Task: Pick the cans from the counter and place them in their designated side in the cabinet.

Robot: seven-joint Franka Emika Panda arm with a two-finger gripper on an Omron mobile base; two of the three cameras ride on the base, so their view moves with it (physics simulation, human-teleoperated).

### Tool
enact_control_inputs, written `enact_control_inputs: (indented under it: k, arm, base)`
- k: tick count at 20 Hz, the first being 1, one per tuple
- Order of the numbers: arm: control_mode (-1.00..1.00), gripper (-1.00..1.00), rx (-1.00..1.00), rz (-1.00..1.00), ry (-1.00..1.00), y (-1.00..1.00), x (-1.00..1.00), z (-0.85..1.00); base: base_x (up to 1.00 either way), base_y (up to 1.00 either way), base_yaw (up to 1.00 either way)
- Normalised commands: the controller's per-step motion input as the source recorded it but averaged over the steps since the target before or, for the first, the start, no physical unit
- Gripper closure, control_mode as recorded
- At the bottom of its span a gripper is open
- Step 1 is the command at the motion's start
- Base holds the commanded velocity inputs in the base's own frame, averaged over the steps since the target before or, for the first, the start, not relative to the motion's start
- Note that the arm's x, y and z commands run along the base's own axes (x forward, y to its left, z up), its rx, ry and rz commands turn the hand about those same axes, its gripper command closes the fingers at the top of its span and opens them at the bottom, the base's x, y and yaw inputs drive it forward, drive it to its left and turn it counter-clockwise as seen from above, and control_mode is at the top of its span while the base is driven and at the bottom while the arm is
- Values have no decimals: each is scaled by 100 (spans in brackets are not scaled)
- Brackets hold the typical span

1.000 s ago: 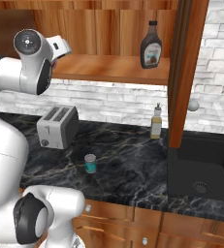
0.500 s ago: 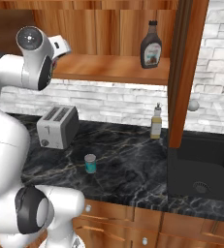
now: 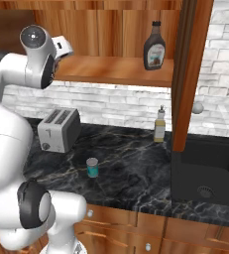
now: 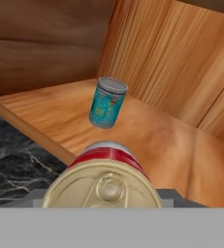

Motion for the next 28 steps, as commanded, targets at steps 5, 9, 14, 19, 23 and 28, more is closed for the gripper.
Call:
enact_control_inputs:
  k: [5,9,14,19,23,28]
  arm:
    - [-100,100,0,0,2,3,26,-5]
    - [-100,100,0,0,2,3,29,-3]
    - [-100,100,0,0,1,5,28,0]
    - [-100,100,0,0,2,6,24,-4]
    - [-100,100,0,0,4,7,20,-8]
    - [-100,100,0,0,5,5,20,-11]
  base:
    - [0,0,0]
    - [0,0,0]
    - [0,0,0]
    - [0,0,0]
    - [0,0,0]
    - [0,0,0]
